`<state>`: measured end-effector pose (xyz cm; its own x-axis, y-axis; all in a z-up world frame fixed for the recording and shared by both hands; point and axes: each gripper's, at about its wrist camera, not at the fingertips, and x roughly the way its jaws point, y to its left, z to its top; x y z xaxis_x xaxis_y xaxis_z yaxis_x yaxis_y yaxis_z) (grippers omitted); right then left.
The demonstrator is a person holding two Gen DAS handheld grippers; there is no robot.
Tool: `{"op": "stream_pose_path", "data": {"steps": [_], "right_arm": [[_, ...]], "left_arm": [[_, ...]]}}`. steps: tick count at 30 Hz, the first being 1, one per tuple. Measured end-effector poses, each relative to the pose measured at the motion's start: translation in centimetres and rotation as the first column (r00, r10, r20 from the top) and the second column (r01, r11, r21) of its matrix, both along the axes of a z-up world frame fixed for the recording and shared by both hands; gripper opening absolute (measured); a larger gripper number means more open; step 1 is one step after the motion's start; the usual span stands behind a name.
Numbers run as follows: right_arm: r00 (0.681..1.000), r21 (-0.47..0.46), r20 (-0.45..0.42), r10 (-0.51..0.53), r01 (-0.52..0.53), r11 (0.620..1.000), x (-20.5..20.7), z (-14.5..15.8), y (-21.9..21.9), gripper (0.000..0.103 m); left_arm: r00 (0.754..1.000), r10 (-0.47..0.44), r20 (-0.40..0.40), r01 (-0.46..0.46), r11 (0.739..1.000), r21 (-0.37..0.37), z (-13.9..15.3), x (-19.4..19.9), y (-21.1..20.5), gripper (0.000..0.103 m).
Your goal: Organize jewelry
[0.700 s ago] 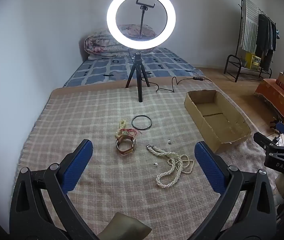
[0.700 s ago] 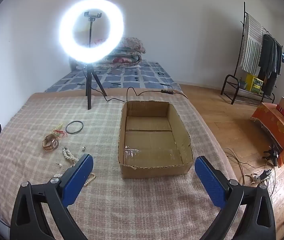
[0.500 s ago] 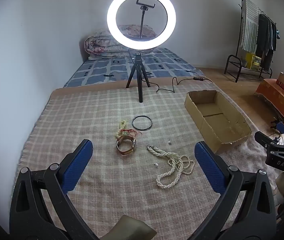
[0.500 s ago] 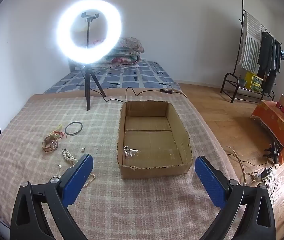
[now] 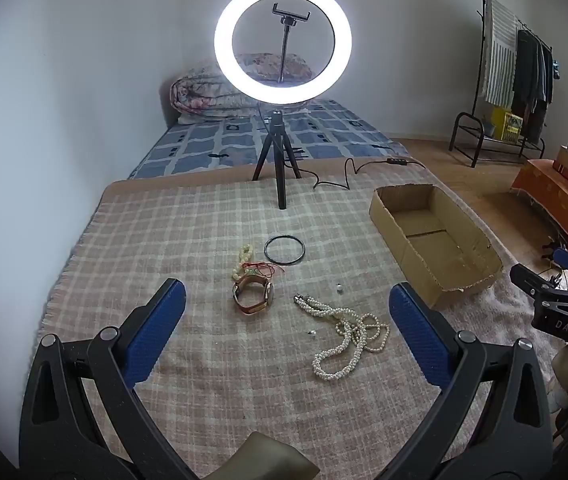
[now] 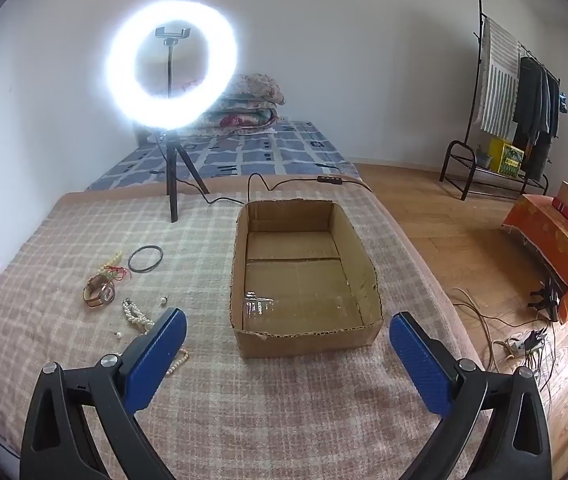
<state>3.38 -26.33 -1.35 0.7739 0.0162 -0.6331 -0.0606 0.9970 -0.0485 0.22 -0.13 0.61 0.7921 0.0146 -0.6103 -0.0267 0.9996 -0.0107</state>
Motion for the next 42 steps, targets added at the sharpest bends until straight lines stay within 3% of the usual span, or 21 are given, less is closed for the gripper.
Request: {"op": "stream_pose_path", "data": {"steps": [42], "right_arm": [[1.0,0.007,-0.002,-0.001,0.001,1.0,0.04,-0.2,-0.08,0.103]], "left_arm": [[1.0,0.001,0.015,-0.001,1.0,-0.001,0.33,-0.14,0.07,0.103]]}}
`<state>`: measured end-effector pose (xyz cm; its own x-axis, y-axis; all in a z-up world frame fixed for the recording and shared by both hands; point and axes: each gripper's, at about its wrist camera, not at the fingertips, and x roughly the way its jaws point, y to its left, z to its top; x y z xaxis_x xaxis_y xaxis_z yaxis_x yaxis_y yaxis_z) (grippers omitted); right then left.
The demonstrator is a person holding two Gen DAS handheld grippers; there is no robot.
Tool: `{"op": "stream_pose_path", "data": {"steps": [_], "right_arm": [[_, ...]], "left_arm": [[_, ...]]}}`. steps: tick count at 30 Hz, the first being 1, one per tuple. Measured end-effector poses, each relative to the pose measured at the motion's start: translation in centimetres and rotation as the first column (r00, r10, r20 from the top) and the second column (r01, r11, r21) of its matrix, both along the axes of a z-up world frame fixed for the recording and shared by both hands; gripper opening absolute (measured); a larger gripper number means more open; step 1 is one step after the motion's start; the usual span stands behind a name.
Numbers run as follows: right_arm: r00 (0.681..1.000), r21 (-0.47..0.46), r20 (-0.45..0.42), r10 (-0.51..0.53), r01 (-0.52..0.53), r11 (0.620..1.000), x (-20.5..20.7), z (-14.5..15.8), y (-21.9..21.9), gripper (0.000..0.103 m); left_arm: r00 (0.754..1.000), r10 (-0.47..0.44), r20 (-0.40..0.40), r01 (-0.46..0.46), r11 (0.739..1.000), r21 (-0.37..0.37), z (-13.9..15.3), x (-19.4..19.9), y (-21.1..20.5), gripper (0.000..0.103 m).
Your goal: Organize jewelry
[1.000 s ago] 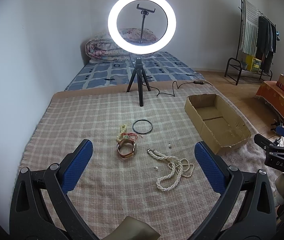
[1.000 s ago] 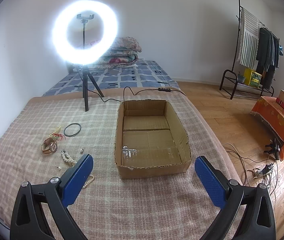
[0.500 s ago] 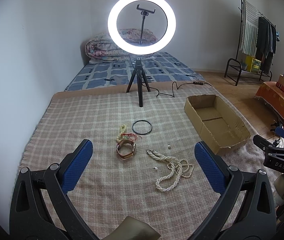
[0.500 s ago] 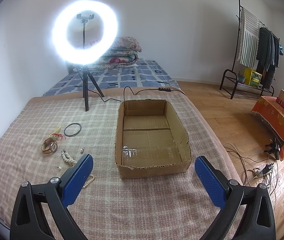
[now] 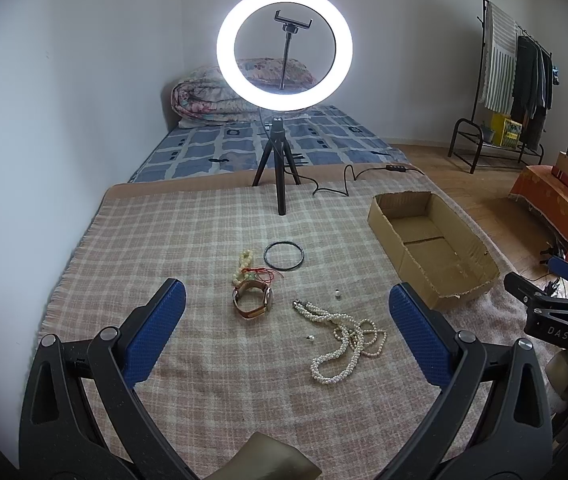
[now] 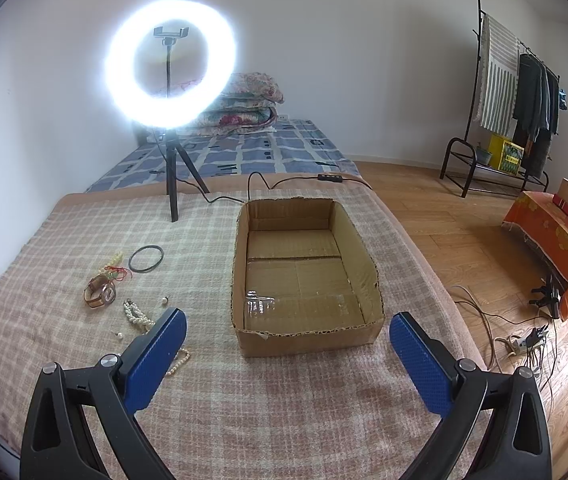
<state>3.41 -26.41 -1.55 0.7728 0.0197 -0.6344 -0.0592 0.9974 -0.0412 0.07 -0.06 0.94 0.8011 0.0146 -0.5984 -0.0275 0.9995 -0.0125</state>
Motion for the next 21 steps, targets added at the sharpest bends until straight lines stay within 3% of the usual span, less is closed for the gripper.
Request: {"op": "stream_pose_path", "data": {"steps": [21], "right_arm": [[1.0,0.002,-0.001,0.003,-0.003,1.0,0.09,0.03,0.47,0.103]], "left_arm": [[1.0,0.0,0.003,0.0,1.0,-0.002,-0.05,-0.13,0.06,0.103]]}}
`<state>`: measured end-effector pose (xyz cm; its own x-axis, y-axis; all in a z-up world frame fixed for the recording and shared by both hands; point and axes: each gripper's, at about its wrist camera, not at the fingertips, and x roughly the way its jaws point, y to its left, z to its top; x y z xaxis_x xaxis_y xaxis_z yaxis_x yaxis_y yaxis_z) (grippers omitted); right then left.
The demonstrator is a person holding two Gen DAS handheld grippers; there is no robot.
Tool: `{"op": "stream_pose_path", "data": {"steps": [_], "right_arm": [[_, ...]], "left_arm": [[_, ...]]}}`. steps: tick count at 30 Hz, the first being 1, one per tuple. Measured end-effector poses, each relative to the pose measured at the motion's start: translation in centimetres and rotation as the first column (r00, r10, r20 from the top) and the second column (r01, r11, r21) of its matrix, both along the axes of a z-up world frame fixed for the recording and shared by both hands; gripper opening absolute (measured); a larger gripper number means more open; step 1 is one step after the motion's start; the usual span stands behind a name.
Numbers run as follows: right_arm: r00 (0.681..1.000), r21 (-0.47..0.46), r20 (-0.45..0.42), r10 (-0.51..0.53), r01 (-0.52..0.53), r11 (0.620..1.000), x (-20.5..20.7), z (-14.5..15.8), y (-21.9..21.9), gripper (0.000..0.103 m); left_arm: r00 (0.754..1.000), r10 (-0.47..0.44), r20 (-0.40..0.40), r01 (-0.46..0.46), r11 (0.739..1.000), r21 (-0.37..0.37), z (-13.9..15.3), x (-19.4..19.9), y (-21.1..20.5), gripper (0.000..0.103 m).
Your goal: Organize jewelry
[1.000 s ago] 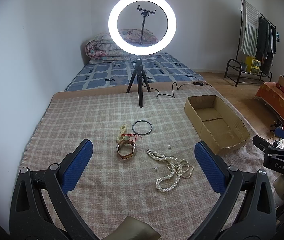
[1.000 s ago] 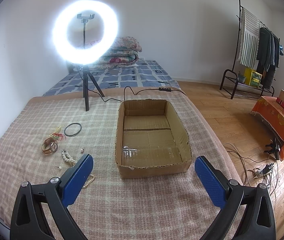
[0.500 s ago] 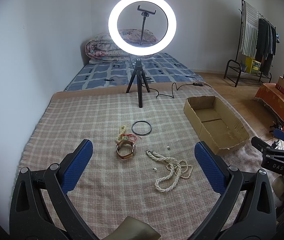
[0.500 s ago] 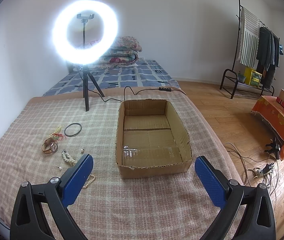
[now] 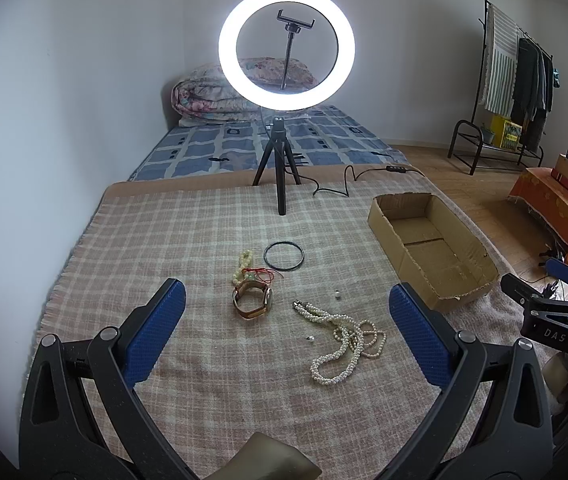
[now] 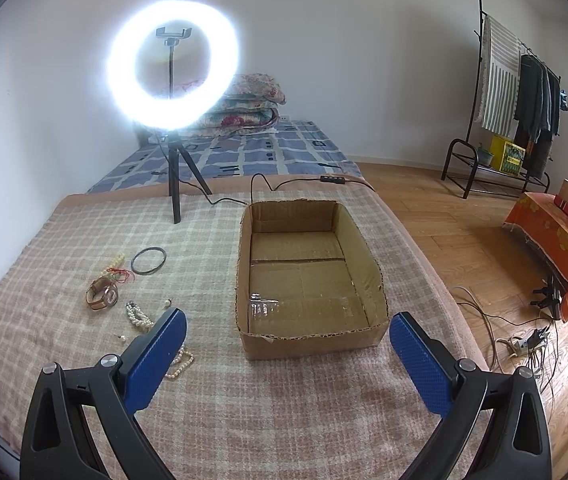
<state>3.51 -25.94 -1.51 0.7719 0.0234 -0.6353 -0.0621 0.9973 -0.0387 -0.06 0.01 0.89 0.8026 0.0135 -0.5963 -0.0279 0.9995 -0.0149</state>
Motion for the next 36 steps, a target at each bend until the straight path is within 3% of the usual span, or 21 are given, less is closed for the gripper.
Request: {"op": "stream_pose_path", "data": {"steps": [12,22,29,33,36], "right_arm": [[1.0,0.0,-0.002,0.01,-0.01,1.0,0.4,-0.1,0.8,0.103],[0.996,0.07,-0.051,0.074,-0.07,0.995,1.8,-1.2,1.6,0.102],[0.991,0.101,0.021,0.133,-0.135,0.986,1.7,-1.5,2.9,0.101],[0.979,0.141,0.044,0.2,-0.205,0.969,2.2,-1.9,3.8,0.101],[0.966,0.118,0.057,0.252,-0.257,0.959,2.7,-2.0,5.1,0.1]], "left_arm": [[1.0,0.016,0.0,-0.016,1.0,-0.004,0.7,0.3,0.5,0.103],[0.992,0.12,0.026,-0.118,0.992,-0.055,1.3,2.1,5.2,0.103],[0.987,0.15,0.049,-0.146,0.987,-0.071,1.6,3.8,8.5,0.103],[0.987,0.157,0.038,-0.153,0.984,-0.094,1.6,5.0,10.3,0.094],[0.985,0.169,0.023,-0.166,0.981,-0.096,1.0,6.0,11.3,0.086]]}}
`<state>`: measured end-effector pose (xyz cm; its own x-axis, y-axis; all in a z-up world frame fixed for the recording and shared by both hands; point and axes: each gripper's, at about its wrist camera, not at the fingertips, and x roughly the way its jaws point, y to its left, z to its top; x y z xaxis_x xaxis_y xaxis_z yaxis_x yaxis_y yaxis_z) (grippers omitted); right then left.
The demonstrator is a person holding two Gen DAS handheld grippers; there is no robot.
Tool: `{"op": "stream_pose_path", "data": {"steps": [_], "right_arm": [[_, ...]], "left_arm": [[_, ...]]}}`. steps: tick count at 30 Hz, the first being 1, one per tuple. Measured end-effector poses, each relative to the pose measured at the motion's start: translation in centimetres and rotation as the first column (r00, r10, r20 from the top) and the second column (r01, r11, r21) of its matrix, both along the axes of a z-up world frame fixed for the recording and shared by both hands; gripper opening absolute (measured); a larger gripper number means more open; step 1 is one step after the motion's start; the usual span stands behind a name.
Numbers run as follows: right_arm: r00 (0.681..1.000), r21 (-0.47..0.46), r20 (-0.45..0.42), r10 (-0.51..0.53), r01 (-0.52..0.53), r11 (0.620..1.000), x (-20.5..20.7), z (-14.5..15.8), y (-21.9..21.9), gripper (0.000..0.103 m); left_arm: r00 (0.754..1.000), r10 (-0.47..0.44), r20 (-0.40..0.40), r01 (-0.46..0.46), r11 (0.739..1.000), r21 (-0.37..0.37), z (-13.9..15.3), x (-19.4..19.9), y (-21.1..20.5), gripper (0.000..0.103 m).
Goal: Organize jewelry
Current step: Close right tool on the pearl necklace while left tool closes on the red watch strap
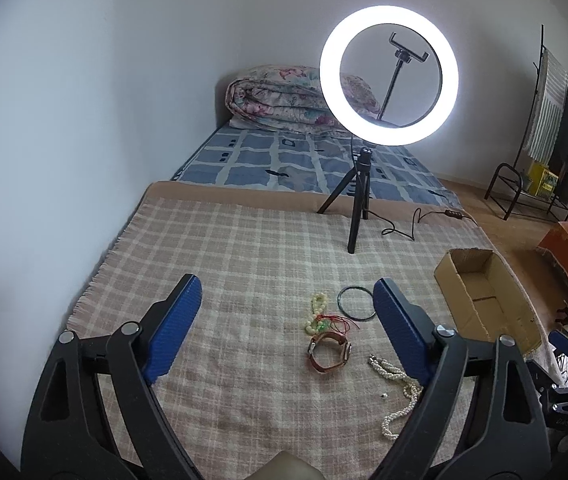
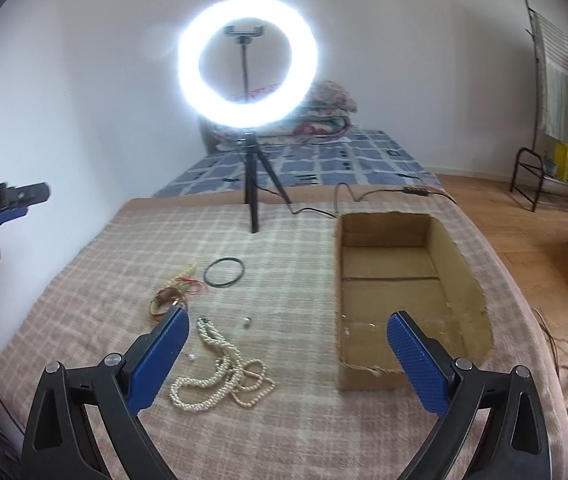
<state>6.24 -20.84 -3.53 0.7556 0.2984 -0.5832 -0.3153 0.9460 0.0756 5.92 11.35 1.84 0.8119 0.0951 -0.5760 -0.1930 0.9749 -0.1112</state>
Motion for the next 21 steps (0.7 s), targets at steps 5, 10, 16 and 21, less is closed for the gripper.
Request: {"op": "stream_pose_path", "data": {"steps": [5,10,16,21], "right_arm": [[0.997,-0.066,-0.002,0.077,-0.077,0.995,1.4,-0.5,2.3,0.091],[0.993,-0.102,-0.065,0.099,-0.105,0.989,3.1,-2.1,3.6,0.086],[0.968,-0.103,-0.19,0.166,-0.188,0.977,4.9,-4.9,4.8,0.068],[0.937,-0.098,-0.28,0.207,-0.243,0.965,5.8,-7.4,5.5,0.048]], "left_arm": [[0.997,-0.019,-0.07,0.015,0.998,-0.056,-2.2,1.8,1.1,0.072],[0.986,-0.061,-0.156,0.043,0.993,-0.111,-5.1,3.7,1.1,0.059],[0.965,-0.118,-0.235,0.082,0.984,-0.159,-8.3,5.5,0.2,0.05],[0.948,-0.159,-0.275,0.105,0.974,-0.2,-9.8,6.3,-0.7,0.046]]}}
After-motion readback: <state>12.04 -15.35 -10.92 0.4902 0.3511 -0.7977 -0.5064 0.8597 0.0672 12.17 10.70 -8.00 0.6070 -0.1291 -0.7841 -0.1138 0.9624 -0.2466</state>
